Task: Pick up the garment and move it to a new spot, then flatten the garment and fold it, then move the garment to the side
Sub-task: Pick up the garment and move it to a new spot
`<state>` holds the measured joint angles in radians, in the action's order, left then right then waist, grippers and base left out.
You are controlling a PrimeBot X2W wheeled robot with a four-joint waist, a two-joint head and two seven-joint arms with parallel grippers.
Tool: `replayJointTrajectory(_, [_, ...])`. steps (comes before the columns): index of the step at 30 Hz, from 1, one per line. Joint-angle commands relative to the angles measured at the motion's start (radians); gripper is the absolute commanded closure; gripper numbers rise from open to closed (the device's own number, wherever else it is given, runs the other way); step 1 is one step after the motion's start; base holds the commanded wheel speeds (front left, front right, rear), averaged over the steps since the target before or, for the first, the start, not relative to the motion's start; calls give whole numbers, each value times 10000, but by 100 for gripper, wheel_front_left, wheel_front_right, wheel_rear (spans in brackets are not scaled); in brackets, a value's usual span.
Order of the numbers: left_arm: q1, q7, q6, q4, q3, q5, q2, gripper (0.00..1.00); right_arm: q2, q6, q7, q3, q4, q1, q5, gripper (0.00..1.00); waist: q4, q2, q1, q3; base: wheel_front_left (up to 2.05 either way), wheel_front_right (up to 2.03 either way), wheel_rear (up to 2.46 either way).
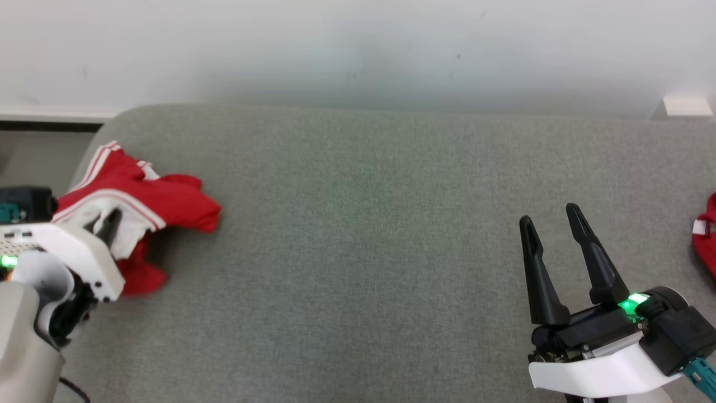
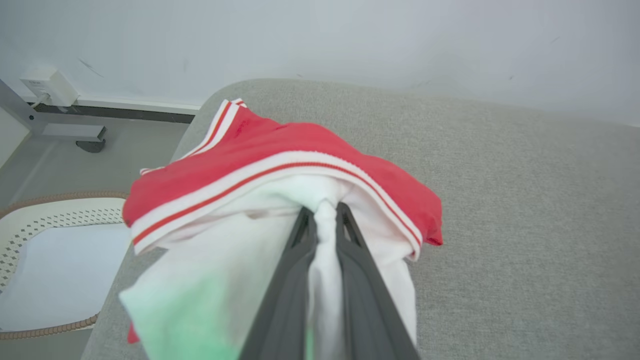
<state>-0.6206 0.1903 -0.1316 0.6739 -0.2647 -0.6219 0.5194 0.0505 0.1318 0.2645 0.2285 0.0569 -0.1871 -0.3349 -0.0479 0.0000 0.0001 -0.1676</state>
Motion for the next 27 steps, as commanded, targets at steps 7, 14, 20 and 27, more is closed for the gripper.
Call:
replayJointTrajectory(7, [-255,-156,22,-2164,-618,389,351,100,7,-23,-8,-309,33,444,-64,0,13,0,-1,851,0,0,0])
replayJointTrajectory(14, [199,-150,242,-4452,-1026,582,53,100,5,-23,-8,-513,27,832,-91,0,504,0,-1,1388,0,0,0])
replayJointTrajectory(20, [705,-142,504,-5860,-1588,646,-622,100,43,-23,-8,-625,125,942,2,0,1102,0,-1,1527,0,0,0])
replayJointTrajectory(27, [953,-807,645,-5724,-2515,1129,-1606,100,132,-23,-8,-576,190,832,5,0,1900,0,-1,1291,0,0,0])
